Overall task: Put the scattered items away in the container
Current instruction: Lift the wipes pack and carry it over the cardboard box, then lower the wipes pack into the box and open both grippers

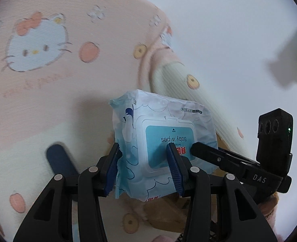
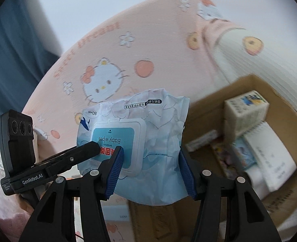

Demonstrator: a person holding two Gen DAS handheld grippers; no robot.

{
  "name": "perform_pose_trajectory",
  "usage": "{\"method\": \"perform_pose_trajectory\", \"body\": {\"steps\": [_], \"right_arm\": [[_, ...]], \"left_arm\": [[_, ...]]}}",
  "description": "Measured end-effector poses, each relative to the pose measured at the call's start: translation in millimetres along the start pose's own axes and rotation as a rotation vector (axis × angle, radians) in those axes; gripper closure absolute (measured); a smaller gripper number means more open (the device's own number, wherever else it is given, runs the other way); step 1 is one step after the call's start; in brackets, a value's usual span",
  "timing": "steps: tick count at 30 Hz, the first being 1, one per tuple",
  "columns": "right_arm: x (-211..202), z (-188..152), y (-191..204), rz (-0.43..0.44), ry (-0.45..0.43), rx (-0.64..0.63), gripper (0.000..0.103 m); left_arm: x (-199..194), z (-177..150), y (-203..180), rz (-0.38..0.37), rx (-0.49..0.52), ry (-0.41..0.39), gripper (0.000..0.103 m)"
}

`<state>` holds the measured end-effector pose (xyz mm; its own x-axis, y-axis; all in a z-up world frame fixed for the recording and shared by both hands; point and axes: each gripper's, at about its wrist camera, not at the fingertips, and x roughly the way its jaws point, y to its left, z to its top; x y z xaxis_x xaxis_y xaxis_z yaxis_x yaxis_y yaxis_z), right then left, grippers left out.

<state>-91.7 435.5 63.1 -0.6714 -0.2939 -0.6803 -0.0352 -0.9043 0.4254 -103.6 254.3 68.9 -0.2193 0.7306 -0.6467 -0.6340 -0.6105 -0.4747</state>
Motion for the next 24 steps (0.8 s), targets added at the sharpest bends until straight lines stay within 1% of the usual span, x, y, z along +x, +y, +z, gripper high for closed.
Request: {"method": "perform_pose_trajectory", "body": {"steps": [4, 8, 10, 13, 18, 20, 22, 24], "right_arm": [[-3.0, 5.7, -31.0, -0.009, 0.046, 0.037, 0.05], [-0.8, 10.9, -57.3, -0.017, 0.101, 0.083, 0.05], [2.2, 14.7, -63.8, -0.027, 0.126, 0.082, 0.05], [11.1, 20.1, -72.2, -0.033, 0.182, 0.079, 0.05], [34.5, 26.9, -72.9, -0.047, 0.268, 0.012, 0.05], [44.5, 27.5, -76.3, -0.04, 0.294, 0.016, 0.05], [49.3, 28.8, -81.0, -0.024, 0.295, 0.03, 0.05], [55.0, 30.0, -83.7, -0.024, 0.302, 0.033, 0.05]], "left_arm": [[24.9, 0.2, -16.6, -0.007, 0.025, 0.048, 0.053], [47.7, 0.0, -27.7, -0.017, 0.027, 0.101, 0.053], [58.0, -0.6, -31.2, -0.022, 0.03, 0.125, 0.053], [71.3, -0.4, -29.5, -0.016, 0.008, 0.161, 0.053], [85.5, -5.7, -20.2, 0.018, -0.017, 0.233, 0.053], [88.1, -8.5, -15.4, 0.038, -0.024, 0.256, 0.053], [89.0, -8.0, -18.2, 0.059, -0.001, 0.26, 0.054], [87.8, -9.8, -24.2, 0.096, 0.044, 0.269, 0.054]]}}
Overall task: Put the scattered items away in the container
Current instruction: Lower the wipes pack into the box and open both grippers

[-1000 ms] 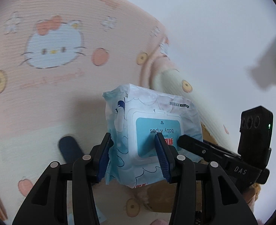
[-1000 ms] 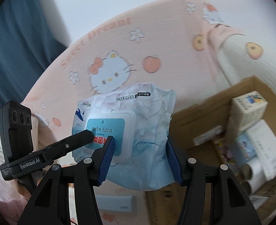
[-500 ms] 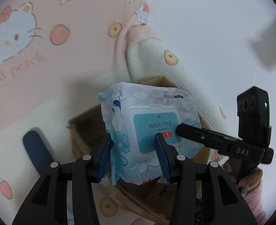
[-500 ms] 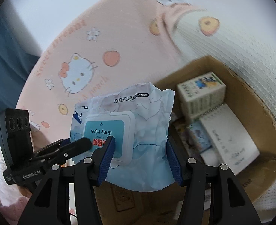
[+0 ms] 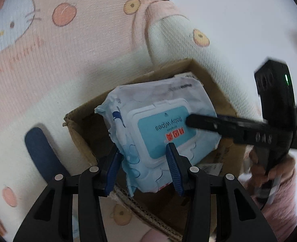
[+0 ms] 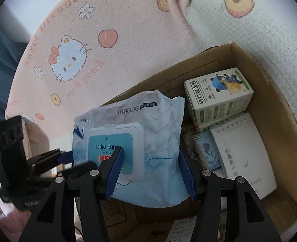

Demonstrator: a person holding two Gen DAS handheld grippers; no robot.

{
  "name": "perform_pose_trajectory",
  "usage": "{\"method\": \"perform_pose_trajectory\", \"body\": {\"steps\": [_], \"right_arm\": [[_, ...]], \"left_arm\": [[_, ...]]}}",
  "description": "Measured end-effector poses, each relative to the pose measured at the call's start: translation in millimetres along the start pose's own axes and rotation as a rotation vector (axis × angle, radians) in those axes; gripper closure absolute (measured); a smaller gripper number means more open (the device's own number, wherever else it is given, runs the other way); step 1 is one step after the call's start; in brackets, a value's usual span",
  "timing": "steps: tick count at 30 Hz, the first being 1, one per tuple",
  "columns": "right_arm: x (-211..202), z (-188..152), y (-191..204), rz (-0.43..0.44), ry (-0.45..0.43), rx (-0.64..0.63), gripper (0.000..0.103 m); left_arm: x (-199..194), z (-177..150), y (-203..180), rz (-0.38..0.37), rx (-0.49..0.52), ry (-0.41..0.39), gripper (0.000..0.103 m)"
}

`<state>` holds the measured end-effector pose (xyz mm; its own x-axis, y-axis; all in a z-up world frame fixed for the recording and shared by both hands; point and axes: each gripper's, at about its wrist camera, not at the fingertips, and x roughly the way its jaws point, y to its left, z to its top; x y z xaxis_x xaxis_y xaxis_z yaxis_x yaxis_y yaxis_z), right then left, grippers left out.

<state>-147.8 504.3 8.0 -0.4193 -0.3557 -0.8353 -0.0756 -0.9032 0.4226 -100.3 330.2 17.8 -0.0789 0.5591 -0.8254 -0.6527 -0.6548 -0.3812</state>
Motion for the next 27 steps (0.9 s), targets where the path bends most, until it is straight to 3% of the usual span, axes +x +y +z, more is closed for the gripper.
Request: {"method": "perform_pose_trajectory", "body": {"steps": [4, 6, 10, 19, 22, 27], "right_arm": [[16.6, 2.8, 1.1, -0.055, 0.055, -0.029, 0.049], [21.0, 0.7, 5.5, -0.129, 0.045, -0.075, 0.049], [12.0, -2.6, 17.0, -0.117, 0.028, -0.125, 0.048], [10.0, -28.2, 41.5, -0.216, 0.137, -0.253, 0.047], [0.0, -38.7, 48.8, -0.243, 0.12, -0.263, 0.047], [-23.3, -55.0, 79.8, -0.275, 0.016, -0.307, 0.037]], "left_arm": [[0.0, -4.3, -11.7, 0.079, 0.06, 0.014, 0.054], [-1.2, -6.6, -13.3, 0.078, 0.072, 0.003, 0.054], [0.2, -5.5, -12.0, 0.102, 0.073, -0.005, 0.054], [2.8, -4.2, -15.4, 0.113, 0.101, -0.008, 0.054], [-3.7, -7.3, -18.2, 0.104, 0.119, -0.03, 0.054], [-37.2, -22.2, -35.5, 0.098, 0.193, -0.161, 0.048]]}}
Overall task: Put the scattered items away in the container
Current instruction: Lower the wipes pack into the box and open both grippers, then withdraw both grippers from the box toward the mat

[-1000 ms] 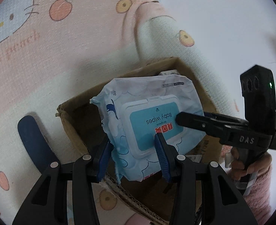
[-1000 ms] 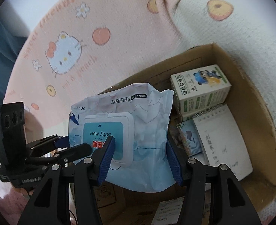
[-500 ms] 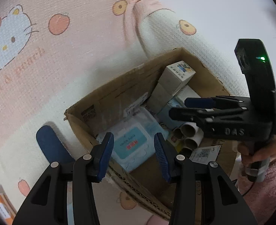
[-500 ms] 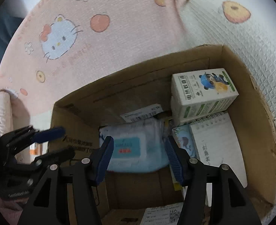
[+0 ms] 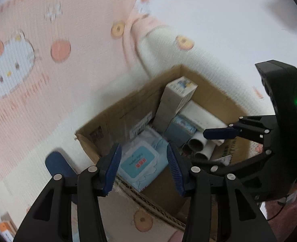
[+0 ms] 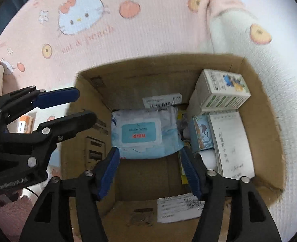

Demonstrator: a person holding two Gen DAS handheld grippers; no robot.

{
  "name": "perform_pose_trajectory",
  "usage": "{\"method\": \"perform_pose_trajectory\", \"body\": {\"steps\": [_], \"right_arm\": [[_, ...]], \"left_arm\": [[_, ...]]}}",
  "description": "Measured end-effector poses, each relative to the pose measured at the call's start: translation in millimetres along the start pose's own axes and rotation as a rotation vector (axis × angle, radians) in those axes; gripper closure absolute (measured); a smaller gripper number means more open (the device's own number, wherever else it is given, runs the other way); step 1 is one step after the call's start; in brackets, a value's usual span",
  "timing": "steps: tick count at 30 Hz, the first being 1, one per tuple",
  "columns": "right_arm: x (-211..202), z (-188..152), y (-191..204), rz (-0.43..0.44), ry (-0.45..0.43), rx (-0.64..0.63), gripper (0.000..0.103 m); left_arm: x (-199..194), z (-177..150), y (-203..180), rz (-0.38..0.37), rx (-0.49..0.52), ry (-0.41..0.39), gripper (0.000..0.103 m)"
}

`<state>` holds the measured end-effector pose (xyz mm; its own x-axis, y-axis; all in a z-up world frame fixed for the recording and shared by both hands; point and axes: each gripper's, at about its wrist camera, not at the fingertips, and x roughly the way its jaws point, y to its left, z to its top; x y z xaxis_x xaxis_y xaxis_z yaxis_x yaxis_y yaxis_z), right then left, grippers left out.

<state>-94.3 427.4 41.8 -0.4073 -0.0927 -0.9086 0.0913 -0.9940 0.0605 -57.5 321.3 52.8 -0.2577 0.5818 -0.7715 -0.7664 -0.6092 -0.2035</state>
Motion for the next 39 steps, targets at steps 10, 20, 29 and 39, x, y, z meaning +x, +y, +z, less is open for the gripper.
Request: {"method": "perform_pose_trajectory", "body": {"steps": [10, 20, 29, 39], "right_arm": [[-17.8, -22.3, 51.9, -0.025, -0.107, -0.07, 0.032], [-24.8, -23.1, 103.3, 0.008, -0.169, -0.143, 0.032], [-19.3, -31.3, 147.9, 0.028, -0.187, -0.187, 0.032], [36.1, -35.8, 207.5, 0.11, -0.101, -0.286, 0.031]], "left_arm": [[-47.9, -33.9, -3.3, 0.023, 0.006, -0.178, 0.04], [-82.7, -68.6, 51.1, 0.087, -0.135, -0.213, 0.04], [-113.6, -131.8, 130.1, 0.146, -0.346, -0.211, 0.039], [-142.6, -224.3, 209.2, 0.229, -0.576, -0.133, 0.039]]}}
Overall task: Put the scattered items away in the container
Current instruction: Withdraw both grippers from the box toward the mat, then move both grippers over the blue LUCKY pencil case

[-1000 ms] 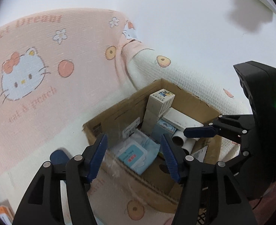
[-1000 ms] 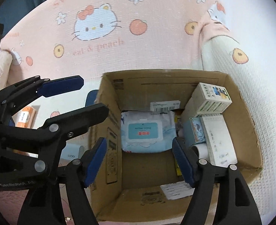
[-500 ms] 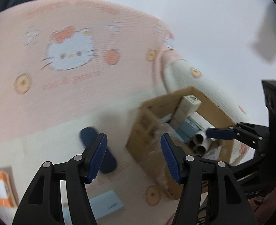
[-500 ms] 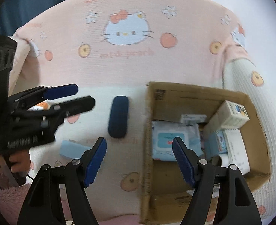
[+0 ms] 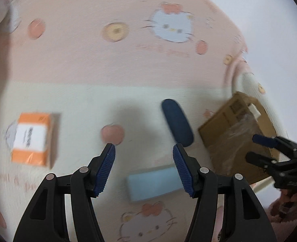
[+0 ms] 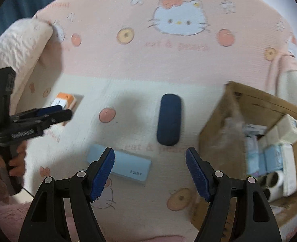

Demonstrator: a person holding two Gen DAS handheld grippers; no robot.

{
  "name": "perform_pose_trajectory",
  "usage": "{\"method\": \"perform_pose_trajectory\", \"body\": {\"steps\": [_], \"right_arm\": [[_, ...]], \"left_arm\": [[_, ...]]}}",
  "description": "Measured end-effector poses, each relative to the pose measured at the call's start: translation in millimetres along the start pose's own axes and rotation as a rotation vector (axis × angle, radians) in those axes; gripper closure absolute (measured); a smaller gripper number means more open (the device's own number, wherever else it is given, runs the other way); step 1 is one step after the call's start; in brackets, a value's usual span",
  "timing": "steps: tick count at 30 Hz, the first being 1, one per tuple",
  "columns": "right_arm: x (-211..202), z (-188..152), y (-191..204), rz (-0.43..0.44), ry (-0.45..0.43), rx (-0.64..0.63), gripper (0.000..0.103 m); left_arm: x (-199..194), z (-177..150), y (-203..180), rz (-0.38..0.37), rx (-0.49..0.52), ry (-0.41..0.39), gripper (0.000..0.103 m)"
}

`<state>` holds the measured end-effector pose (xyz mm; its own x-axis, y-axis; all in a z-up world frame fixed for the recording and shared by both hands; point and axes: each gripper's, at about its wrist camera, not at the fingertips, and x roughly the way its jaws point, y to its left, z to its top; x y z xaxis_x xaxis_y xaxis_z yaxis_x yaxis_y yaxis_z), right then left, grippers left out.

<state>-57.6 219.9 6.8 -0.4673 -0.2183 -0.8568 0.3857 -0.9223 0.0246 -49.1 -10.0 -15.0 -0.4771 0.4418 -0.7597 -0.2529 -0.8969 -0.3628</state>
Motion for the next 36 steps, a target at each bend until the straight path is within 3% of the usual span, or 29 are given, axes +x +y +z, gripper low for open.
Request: {"method": "perform_pose_trajectory", "body": {"steps": [4, 8, 13, 14, 17, 20, 22, 24, 30, 36], "right_arm": [[32.0, -19.8, -2.9, 0.031, 0.059, 0.023, 0.031], [63.7, -54.3, -21.6, 0.099, 0.126, 0.139, 0.031], [88.3, -87.6, -33.2, 0.177, 0.133, 0.254, 0.031], [92.8, -92.6, -32.8, 0.211, 0.125, 0.259, 0.033], [105.2, -97.9, -28.5, 0.246, 0.145, 0.265, 0.065], [114.3, -98.5, -21.4, 0.268, 0.136, 0.249, 0.067], [120.2, -96.4, -20.4, 0.277, 0.134, 0.245, 0.067], [125.1, -96.6, -20.9, 0.279, 0.127, 0.252, 0.067], [138.2, -93.2, -28.4, 0.304, 0.101, 0.285, 0.067], [155.4, -62.1, -20.3, 0.263, 0.085, 0.249, 0.067]], "left_arm": [[9.6, -16.7, 25.3, -0.007, -0.039, 0.061, 0.039], [29.4, -38.7, 39.4, -0.022, -0.077, 0.128, 0.039], [60.5, -65.1, 40.0, -0.076, -0.118, 0.235, 0.04], [65.3, -69.3, 38.2, -0.088, -0.116, 0.25, 0.04], [80.3, -80.3, 28.1, -0.095, -0.092, 0.297, 0.048], [88.5, -85.9, 21.4, -0.091, -0.069, 0.326, 0.06], [92.5, -87.4, 20.6, -0.088, -0.079, 0.338, 0.07], [94.1, -86.8, 20.2, -0.106, -0.09, 0.335, 0.075], [95.5, -82.7, 19.2, -0.089, -0.057, 0.311, 0.076], [106.7, -59.0, 17.6, 0.002, 0.023, 0.25, 0.077]]}}
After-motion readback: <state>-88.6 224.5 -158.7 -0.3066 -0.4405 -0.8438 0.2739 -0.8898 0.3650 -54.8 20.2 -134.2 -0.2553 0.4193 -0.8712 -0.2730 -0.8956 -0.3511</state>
